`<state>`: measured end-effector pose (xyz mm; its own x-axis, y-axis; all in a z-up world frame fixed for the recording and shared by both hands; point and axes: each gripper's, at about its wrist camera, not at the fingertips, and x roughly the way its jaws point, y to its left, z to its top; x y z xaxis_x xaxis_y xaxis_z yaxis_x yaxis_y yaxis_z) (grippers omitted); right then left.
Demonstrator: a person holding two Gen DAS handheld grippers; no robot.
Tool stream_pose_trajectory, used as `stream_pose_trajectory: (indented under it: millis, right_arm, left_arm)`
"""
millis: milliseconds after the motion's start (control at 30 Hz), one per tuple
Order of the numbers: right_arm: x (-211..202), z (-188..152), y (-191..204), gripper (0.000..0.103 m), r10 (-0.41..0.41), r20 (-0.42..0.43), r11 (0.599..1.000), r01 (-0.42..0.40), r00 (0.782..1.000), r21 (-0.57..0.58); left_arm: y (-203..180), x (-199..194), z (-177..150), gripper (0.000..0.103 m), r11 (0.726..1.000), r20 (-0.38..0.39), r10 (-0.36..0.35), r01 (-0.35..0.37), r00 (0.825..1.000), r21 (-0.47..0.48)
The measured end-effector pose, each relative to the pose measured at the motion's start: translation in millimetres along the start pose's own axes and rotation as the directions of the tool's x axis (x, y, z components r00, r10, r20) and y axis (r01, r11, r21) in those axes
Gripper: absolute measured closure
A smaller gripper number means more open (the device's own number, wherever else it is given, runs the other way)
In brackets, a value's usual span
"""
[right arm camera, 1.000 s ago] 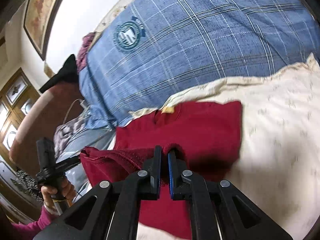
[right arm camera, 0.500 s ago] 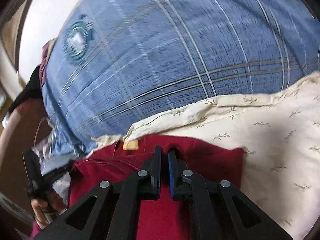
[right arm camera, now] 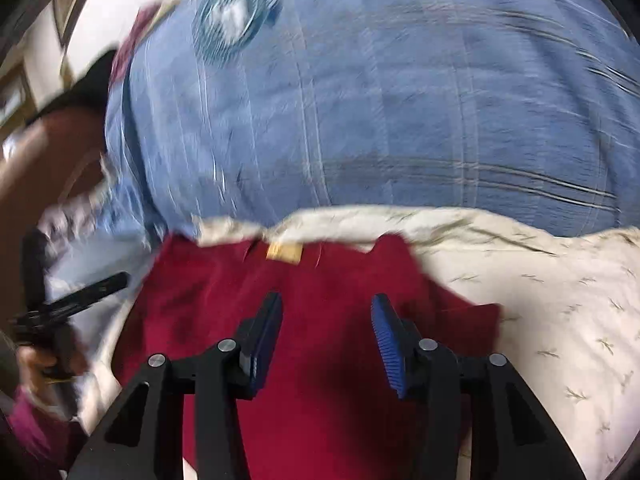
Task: Fold small clothes
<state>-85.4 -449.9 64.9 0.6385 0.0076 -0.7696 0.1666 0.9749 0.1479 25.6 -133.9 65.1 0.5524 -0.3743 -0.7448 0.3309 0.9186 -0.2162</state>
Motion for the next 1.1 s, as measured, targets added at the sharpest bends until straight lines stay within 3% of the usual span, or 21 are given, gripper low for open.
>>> stream_pose_trajectory:
  millis: [133,200,267,333,433,500,567,633,733,833,900,933,967,1000,1100]
  right_arm:
    - [52,-5,-23,0.059,-0.191,-0.099,0.98,0.195,0.977,0.031]
    - [56,-6,-35,0.059,-0.178,-0.113,0.975,0.191,0.978,0.113]
    - [43,-2,-24,0.055,-0.202,-0.102,0.972,0.212,0.974,0.104]
    - [31,2,-2,0.054,-0.151,-0.086,0.984,0.158,0.985,0.083]
    - [30,11,37,0.052,0.019,-0.087,0.996,-0.011,0.996,0.087]
    - [41,20,71,0.051,0.169,-0.098,0.982,-0.159,0.981,0.106]
    - [57,30,102,0.045,0.253,-0.095,0.964,-0.242,0.963,0.111]
    - [72,39,134,0.04,0.236,-0.069,0.971,-0.234,0.969,0.038]
    - [99,52,168,0.033,0.117,-0.029,0.984,-0.12,0.993,-0.129]
    - [127,54,179,0.033,0.107,-0.116,0.973,-0.128,0.987,-0.194]
    - [135,53,178,0.041,0.096,-0.126,0.969,-0.122,0.987,-0.217]
    - [135,54,179,0.073,0.084,-0.126,0.967,-0.111,0.989,-0.231]
    - [138,55,181,0.094,0.06,-0.129,0.964,-0.091,0.99,-0.251]
    - [138,56,181,0.101,0.05,-0.124,0.963,-0.08,0.991,-0.257]
    - [151,54,190,0.103,0.027,-0.117,0.964,-0.057,0.993,-0.259]
  left_arm:
    - [11,17,-33,0.037,0.999,-0.104,0.026,-0.028,0.994,-0.019]
    - [16,25,-39,0.032,0.999,-0.111,0.047,-0.049,0.993,-0.014]
    - [19,27,-36,0.03,0.999,-0.097,0.051,-0.052,0.994,-0.012]
    - [23,29,-34,0.03,0.999,-0.091,0.033,-0.036,0.995,-0.029]
    - [30,31,-38,0.03,0.999,-0.092,0.004,-0.008,0.996,-0.044]
    - [33,26,-42,0.03,0.999,-0.088,0.001,-0.004,0.996,-0.037]
    - [33,21,-45,0.03,1.0,-0.082,0.005,-0.007,0.997,-0.019]
    - [33,17,-47,0.03,1.0,-0.077,0.004,-0.004,0.997,0.001]
    - [40,21,-47,0.026,1.0,-0.096,-0.018,0.015,0.995,-0.026]
    - [48,24,-44,0.026,0.996,-0.124,-0.063,0.054,0.99,-0.077]
    - [51,25,-42,0.026,0.994,-0.135,-0.077,0.066,0.988,-0.089]
    - [52,25,-41,0.026,0.993,-0.137,-0.083,0.07,0.987,-0.093]
    - [52,25,-40,0.027,0.993,-0.139,-0.088,0.076,0.986,-0.096]
    - [52,25,-39,0.028,0.992,-0.141,-0.094,0.08,0.986,-0.098]
    - [52,27,-39,0.028,0.992,-0.138,-0.093,0.08,0.986,-0.099]
